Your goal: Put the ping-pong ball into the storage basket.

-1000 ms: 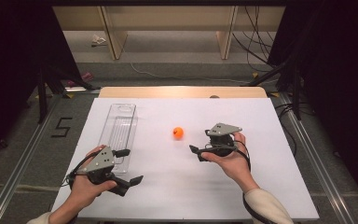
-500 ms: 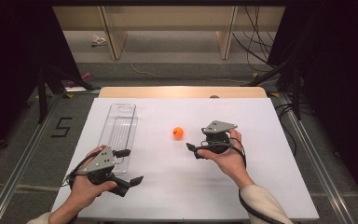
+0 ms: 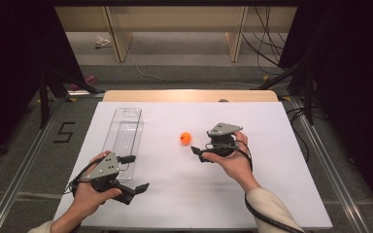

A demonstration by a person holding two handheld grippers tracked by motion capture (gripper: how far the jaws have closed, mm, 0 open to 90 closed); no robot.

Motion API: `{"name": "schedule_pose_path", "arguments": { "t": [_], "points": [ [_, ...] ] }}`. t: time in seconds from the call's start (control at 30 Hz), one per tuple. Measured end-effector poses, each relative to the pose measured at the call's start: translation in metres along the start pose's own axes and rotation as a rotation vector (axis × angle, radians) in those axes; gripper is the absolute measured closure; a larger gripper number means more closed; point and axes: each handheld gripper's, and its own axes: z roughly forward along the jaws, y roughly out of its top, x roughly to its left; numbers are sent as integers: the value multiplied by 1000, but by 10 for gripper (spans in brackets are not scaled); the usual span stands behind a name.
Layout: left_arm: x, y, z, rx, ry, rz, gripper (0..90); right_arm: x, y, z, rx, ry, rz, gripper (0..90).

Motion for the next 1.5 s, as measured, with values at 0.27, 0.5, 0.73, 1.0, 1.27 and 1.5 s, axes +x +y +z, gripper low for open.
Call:
{"name": "schedule_pose_path", "arguments": {
  "t": [0.27, 0.5, 0.73, 1.0, 1.27, 1.5],
  "points": [
    [0, 0, -1, 1, -2, 2, 4, -2, 5, 7, 2, 0, 0, 162],
    [-1, 0, 0, 0, -4, 5, 4, -3, 8, 13, 4, -4, -2, 162],
    [-1, 0, 0, 1, -5, 6, 4, -3, 9, 19, 13, 1, -6, 162],
    [-1, 0, -1, 0, -5, 5, 4, -3, 10, 25, 23, 3, -8, 162],
    [-1, 0, -1, -1, -4, 7, 4, -3, 12, 32, 28, 8, -10, 162],
    [-1, 1, -1, -2, -5, 9, 4, -3, 13, 37, 34, 10, -12, 163]
  ]
}}
